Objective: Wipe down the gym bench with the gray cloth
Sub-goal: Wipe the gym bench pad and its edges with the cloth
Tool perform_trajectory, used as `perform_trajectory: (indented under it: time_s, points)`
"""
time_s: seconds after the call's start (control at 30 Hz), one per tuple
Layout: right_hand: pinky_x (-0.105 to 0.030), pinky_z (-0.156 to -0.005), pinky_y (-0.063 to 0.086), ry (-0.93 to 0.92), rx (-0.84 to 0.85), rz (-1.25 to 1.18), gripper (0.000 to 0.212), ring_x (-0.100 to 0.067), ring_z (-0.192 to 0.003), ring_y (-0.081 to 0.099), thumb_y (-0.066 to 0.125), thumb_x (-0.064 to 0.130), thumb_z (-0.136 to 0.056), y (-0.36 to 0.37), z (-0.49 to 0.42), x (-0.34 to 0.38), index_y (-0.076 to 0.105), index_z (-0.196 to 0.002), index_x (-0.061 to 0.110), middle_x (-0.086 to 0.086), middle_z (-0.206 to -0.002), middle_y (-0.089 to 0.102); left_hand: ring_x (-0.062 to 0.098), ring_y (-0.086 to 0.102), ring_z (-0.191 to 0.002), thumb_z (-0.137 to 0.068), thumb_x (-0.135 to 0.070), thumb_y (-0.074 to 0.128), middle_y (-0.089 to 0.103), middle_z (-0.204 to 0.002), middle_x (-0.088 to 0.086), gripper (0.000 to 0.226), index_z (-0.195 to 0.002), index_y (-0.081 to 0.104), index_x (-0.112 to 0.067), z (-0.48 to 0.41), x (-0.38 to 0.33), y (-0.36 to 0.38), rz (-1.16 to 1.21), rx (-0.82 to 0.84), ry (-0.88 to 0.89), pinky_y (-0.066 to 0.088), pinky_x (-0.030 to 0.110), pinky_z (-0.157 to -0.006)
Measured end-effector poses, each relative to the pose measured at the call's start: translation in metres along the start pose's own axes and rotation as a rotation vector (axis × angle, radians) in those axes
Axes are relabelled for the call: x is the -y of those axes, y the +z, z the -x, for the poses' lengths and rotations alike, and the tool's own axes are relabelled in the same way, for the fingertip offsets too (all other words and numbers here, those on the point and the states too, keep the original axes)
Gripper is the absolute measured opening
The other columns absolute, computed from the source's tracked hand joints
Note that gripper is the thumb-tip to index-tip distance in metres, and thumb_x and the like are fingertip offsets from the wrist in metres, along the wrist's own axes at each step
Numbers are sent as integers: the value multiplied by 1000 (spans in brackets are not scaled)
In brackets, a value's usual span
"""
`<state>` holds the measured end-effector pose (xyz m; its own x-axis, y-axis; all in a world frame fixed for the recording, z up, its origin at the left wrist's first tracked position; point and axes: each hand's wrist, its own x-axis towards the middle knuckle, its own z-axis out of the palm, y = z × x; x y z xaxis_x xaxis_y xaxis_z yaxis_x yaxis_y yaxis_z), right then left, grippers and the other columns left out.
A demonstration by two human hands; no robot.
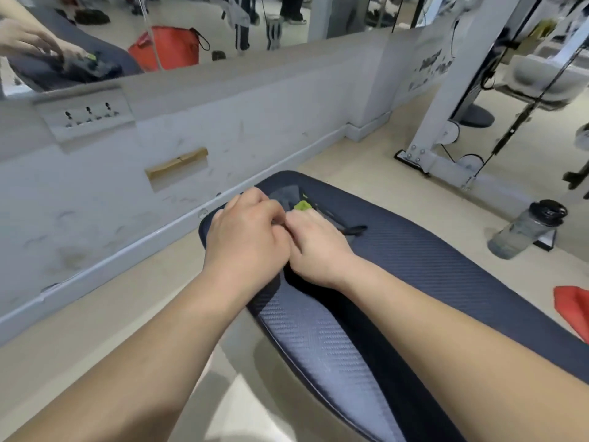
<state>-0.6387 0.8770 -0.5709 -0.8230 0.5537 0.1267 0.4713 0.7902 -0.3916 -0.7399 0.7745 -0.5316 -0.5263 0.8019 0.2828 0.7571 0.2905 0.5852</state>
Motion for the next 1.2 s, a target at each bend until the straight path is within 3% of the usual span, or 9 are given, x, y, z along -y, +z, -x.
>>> perform_trajectory:
  time_s: [0.23,0.4,0.53,0.63,0.7,0.77,0.87,1.07,1.2]
  points:
    - [-38,-74,40,263,153,-14,29,-26,-84,52,42,34,-105,-58,154,5,44,-78,22,3,-81,54,20,60,-101,-83,-12,50,62,-103,-10,34,-101,74,-28,55,-71,-15,-44,329,145,54,41,-89]
    - [-33,-66,31,602,183,-545,38,-7,-58,36,45,32,-109,-111,275,-10,41,-73,21,8,-67,38,0,60,-95,-93,-17,54,64,-111,-18,34,-117,72,-33,125,-140,-11,73,653,274,49,24,-90]
    - [-40,-88,52,805,2,-1203,30,-25,-90,68,50,27,-108,-150,343,-20,71,-100,8,-15,-98,73,-6,64,-108,-92,-52,64,70,-122,-22,36,-125,66,-39,175,-178,1,245,835,299,51,26,-101]
    - [-47,-118,38,897,-101,-1563,25,-30,-112,58,63,30,-99,-166,373,-33,59,-117,13,-18,-121,59,9,73,-108,-87,-46,77,77,-112,-13,31,-115,71,-34,191,-188,7,472,961,160,58,43,-99]
    - [-48,-123,32,925,-161,-1689,31,-30,-121,55,66,29,-96,-163,386,-43,58,-122,13,-15,-130,53,32,73,-111,-85,-37,83,79,-112,5,31,-111,74,-23,193,-194,13,626,1012,-7,57,56,-100]
    - [-47,-118,42,1003,-248,-1705,42,-30,-130,62,64,31,-99,-152,395,-51,67,-131,4,-14,-137,64,41,71,-111,-85,-30,83,79,-111,14,36,-113,74,-11,193,-201,21,746,1020,-129,58,51,-97]
    - [-42,-97,57,1092,-392,-1534,36,-27,-109,75,59,33,-104,-144,394,-56,74,-122,6,-15,-123,76,32,75,-110,-85,-28,82,80,-114,10,45,-125,70,-10,193,-215,31,841,1059,-278,55,46,-102]
    - [-34,-76,60,965,-578,-1482,37,-19,-92,80,52,35,-107,-163,395,-62,77,-111,7,-11,-105,82,28,75,-109,-91,-43,71,80,-114,9,38,-116,77,-15,181,-233,35,937,1046,-302,54,46,-103]
    - [-38,-78,60,1142,-493,-1526,56,-24,-97,79,48,56,-104,-151,401,-75,74,-119,9,-11,-110,81,18,77,-102,-92,-37,75,81,-111,0,29,-114,77,-19,181,-235,56,722,1092,-309,58,43,-96]
